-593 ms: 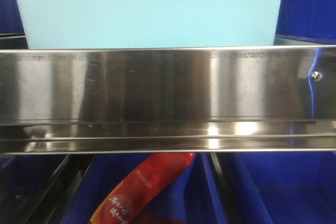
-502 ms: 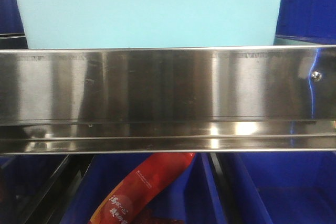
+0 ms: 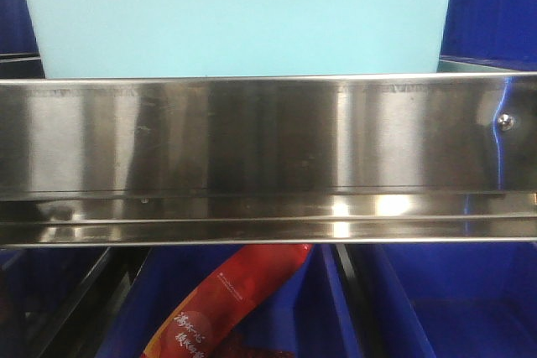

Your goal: Fetch blue bin and place on conveyor start

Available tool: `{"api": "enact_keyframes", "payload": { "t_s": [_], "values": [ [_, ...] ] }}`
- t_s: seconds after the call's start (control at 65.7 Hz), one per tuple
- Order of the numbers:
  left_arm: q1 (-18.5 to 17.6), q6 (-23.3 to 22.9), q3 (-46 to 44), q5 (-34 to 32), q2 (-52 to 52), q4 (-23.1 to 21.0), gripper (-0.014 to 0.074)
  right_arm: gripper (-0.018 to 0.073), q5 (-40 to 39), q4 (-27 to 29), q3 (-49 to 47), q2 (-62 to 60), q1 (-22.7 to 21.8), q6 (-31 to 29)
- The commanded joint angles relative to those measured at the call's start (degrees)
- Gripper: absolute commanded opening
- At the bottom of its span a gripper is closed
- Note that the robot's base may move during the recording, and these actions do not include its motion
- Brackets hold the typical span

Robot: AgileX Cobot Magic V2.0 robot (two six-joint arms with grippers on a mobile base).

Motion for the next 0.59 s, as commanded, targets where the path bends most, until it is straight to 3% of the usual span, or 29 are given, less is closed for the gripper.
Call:
{"api": "enact_keyframes", "payload": {
  "t_s": [0.0, 0.259, 0.411, 0.578],
  "values": [
    [0.01, 0.11, -0.08, -0.48, -0.25, 0.13, -0.0100, -0.0161, -0.85, -0.27, -0.02, -0.21, -0.06, 0.12],
    [0.12, 0.43, -0.08, -1.14, -0.25, 1.27, -0.0100, -0.0161, -1.70, -0.27, -0.02, -0.21, -0.06, 0.12],
    [0.01, 0.43, -0.08, -5.60, -0.25, 0.95, -0.0100, -0.0161, -11.67, -0.27, -0.02, -0.21, 0.07, 0.12],
    [0.01, 0.43, -8.93, 4.53, -0.25, 1.06, -0.0100, -0.0161, -8.30, -0.27, -6.21, -0.21, 0.07, 0.12]
  ]
}}
